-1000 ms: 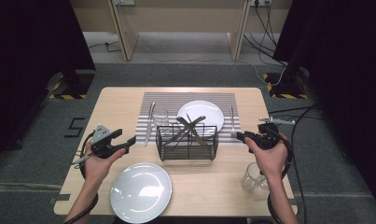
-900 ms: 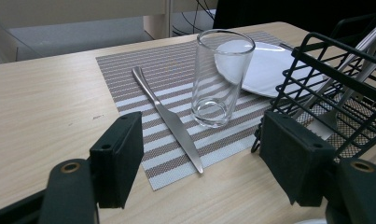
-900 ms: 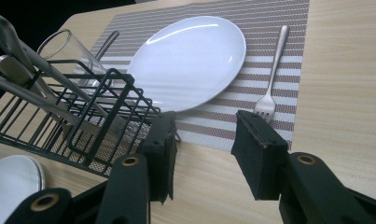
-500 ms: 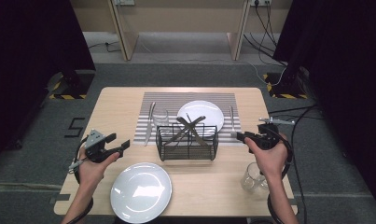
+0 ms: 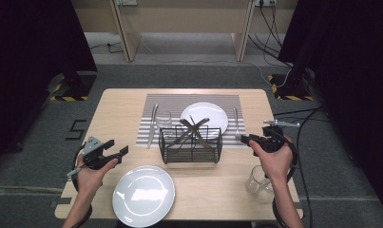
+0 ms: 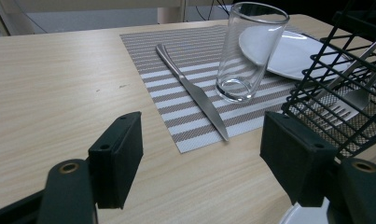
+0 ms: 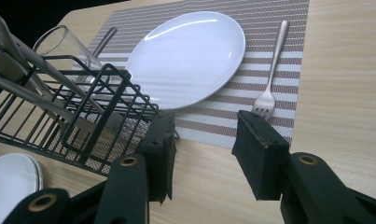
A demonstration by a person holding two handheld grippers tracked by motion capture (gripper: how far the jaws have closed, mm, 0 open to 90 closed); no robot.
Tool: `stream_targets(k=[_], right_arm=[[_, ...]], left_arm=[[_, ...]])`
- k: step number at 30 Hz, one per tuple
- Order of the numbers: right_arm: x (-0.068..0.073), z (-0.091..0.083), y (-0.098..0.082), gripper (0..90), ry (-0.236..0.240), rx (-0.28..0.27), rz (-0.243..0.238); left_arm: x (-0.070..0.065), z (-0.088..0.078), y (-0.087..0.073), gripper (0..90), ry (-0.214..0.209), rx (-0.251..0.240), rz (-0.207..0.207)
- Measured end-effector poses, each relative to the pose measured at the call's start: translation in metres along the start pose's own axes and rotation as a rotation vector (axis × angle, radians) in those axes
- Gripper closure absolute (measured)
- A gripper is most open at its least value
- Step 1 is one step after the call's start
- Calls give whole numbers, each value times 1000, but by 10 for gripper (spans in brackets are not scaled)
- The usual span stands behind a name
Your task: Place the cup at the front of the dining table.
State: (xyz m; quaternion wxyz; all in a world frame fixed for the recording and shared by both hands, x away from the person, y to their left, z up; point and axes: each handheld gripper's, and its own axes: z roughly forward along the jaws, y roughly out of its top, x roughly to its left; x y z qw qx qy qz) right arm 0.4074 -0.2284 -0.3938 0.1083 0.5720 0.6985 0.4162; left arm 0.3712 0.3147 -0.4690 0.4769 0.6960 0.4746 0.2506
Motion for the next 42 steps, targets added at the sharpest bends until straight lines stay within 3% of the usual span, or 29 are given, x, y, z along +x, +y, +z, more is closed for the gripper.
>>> stream_targets(k=[14, 42], right_arm=[[0, 2, -1, 566, 0, 11, 4], [1, 7, -3, 561, -1, 26, 3]], left_arm=[[12, -4, -19, 294, 35, -3, -30], [19, -6, -36, 290, 52, -5, -79]])
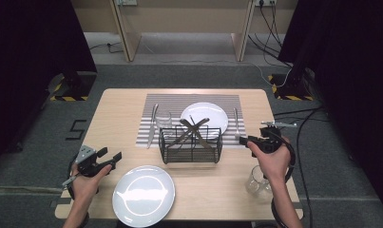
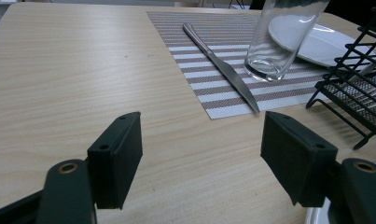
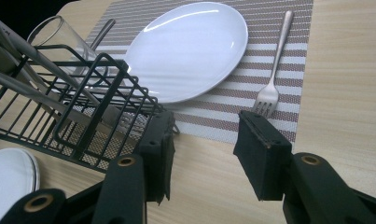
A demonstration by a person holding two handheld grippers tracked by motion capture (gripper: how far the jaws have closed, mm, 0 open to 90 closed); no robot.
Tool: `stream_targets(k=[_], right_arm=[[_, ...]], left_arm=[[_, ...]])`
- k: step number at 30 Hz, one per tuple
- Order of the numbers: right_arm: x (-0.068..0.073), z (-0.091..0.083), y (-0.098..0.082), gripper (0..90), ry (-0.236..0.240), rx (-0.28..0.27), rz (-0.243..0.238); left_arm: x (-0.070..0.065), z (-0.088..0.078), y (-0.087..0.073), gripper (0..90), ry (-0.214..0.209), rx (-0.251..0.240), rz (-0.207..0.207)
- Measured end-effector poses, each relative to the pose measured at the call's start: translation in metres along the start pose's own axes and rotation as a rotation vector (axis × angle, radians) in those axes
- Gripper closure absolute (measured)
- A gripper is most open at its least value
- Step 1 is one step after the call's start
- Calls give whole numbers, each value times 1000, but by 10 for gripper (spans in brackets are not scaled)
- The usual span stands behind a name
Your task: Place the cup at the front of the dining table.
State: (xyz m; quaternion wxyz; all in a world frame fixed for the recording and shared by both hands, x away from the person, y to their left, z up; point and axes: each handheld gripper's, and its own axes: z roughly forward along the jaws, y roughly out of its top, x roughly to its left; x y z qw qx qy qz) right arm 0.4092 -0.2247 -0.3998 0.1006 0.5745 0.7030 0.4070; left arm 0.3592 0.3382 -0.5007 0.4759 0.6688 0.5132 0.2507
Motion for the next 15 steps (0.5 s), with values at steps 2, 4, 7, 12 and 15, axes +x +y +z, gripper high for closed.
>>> stream_targets(k=[2, 4, 7, 12, 15], right_arm=[[0, 0, 0, 560, 1, 0, 1], [0, 0, 0, 560, 1, -2, -3], [0, -1, 0, 560, 2, -4, -2], [0, 0, -1, 559, 2, 0, -1], [1, 1, -1, 559, 1, 3, -3]], left_arm=[[0, -1, -1, 289, 1, -3, -3], [1, -2, -2, 289, 5, -7, -7], [2, -3, -4, 288, 8, -10, -11], [3, -8, -6, 288, 16, -18, -17], [4, -10, -7, 287, 23, -26, -20]])
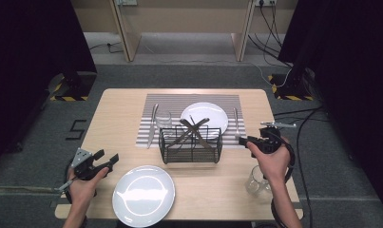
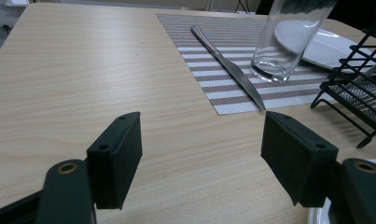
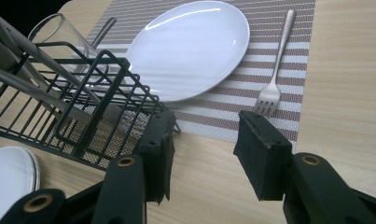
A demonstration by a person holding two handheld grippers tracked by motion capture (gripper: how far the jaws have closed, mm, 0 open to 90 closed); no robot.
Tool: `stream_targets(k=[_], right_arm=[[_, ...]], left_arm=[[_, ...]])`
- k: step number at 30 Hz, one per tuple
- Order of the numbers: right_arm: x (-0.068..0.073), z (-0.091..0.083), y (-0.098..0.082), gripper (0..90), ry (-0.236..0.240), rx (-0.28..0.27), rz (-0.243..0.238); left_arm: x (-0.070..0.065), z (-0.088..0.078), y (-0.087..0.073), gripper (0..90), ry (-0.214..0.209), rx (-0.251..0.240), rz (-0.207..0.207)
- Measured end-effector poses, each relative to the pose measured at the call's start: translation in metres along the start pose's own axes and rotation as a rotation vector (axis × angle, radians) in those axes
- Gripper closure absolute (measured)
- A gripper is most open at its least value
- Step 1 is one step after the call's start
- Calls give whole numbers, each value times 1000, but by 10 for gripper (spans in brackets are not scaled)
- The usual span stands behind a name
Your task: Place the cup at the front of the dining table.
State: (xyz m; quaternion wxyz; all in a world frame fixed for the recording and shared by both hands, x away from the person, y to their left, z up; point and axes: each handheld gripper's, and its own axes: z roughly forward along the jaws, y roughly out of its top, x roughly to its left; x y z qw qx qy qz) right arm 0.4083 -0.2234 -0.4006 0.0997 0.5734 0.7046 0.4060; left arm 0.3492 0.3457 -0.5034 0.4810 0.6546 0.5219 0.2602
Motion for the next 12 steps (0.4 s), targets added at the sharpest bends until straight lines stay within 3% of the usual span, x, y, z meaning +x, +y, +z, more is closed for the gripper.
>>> stream_targets(k=[12], right_arm=[[2, -1, 0, 559, 3, -2, -7]], left_arm=[[3, -2, -1, 276, 12, -6, -3]])
